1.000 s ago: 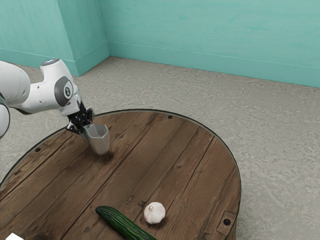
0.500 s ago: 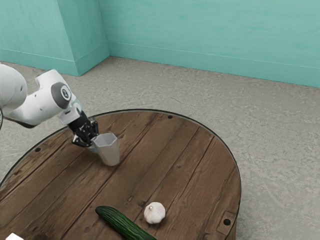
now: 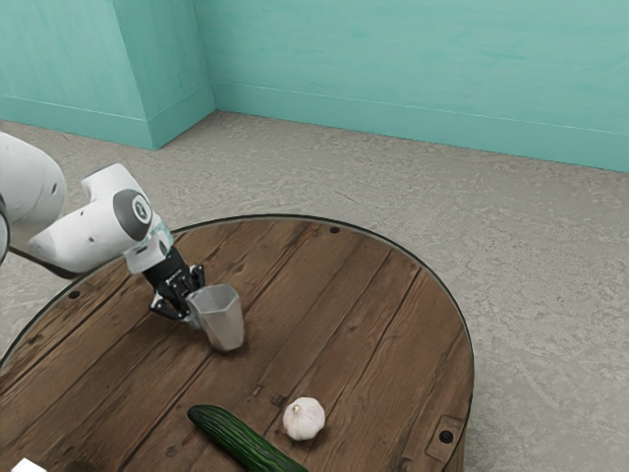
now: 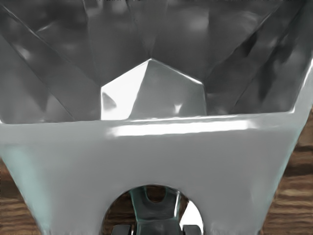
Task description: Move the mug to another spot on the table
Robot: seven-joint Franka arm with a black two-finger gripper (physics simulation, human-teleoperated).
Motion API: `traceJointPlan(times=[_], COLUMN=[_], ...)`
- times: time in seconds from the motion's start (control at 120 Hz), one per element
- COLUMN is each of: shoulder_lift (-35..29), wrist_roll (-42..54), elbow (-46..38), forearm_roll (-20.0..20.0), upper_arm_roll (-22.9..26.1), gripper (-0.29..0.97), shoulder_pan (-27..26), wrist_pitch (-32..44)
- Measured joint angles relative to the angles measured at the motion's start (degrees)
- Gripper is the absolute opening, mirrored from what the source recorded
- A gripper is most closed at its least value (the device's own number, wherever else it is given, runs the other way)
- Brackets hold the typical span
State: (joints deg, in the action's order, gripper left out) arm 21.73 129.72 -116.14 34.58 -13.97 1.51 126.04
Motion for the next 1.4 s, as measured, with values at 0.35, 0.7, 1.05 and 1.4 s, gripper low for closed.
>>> traceJointPlan(times=[0.35, 0.7, 1.05, 1.4], shoulder_lift=[-3.60, -8.59, -5.16, -5.19], wrist_roll=[-0.78, -29.11, -75.45, -101.36], elbow=[-0.05, 32.90, 38.93, 39.76], forearm_roll=[-4.08, -21.47, -26.29, -26.58], upper_arm_roll=[-0.16, 3.04, 4.83, 4.83], gripper=[0.55, 0.64, 0.66, 0.66], shoulder_pan=[0.19, -0.03, -1.03, -1.07], wrist_pitch=[-0.09, -16.57, -33.34, -36.36])
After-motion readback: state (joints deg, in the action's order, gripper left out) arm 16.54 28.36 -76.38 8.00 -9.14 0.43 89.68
